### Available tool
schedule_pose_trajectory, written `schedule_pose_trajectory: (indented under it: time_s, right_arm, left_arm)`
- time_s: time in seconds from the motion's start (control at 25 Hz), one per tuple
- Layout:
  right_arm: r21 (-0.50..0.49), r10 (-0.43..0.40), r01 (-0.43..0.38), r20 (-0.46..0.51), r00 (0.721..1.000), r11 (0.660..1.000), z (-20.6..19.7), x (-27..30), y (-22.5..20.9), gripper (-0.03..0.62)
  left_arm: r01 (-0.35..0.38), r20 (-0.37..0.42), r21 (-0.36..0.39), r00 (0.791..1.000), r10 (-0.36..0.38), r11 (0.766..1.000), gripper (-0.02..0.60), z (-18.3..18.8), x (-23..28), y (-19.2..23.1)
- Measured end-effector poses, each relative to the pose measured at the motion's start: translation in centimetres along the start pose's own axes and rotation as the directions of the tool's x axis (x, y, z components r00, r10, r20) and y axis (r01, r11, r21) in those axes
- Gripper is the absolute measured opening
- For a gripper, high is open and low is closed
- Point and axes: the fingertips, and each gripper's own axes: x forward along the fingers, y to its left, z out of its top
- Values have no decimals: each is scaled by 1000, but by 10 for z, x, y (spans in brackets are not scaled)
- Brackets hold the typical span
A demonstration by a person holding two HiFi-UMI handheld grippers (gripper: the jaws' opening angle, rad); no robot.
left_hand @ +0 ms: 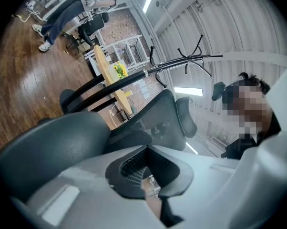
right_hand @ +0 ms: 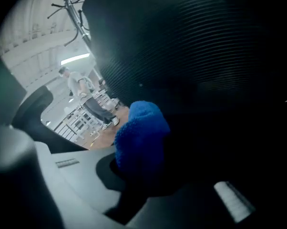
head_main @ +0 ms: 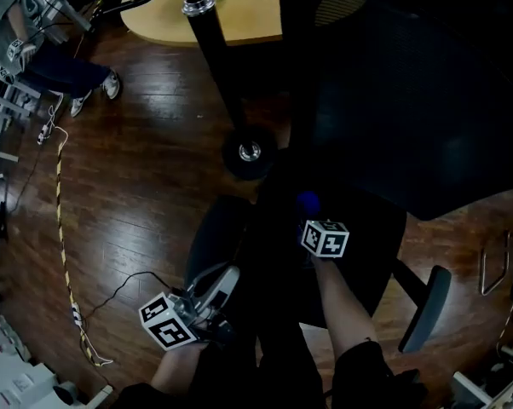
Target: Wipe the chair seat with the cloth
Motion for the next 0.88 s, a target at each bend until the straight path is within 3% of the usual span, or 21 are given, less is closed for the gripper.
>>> schedule_pose_trajectory:
  time_s: [0.08, 0.16, 0.4, 0.68, 0.88]
  right_arm:
    - [-36, 50, -51, -33, 998, 998, -8, 22, 35, 34]
    - [-87, 47, -52, -62, 997, 995, -15, 37, 53, 34]
    - [-209, 14, -29, -74, 997, 977, -22, 38, 50, 34]
    - [-114, -141, 136, -37, 989, 984, -29, -8, -31, 34]
    - [-102, -331, 325, -50, 942, 940, -31, -83, -119, 34]
  left_arm:
    - [9, 21, -5, 1000, -9, 1000, -11, 3, -5, -2]
    - [10, 32, -6, 999, -10, 1000, -11, 4, -10, -1]
    - [8, 37, -18, 999, -7, 1000, -11, 6, -18, 3]
    - [8, -10, -4, 1000, -8, 1000, -11, 3, -11, 5]
    - [1, -51, 13, 999, 0, 1000, -11, -4, 0, 6]
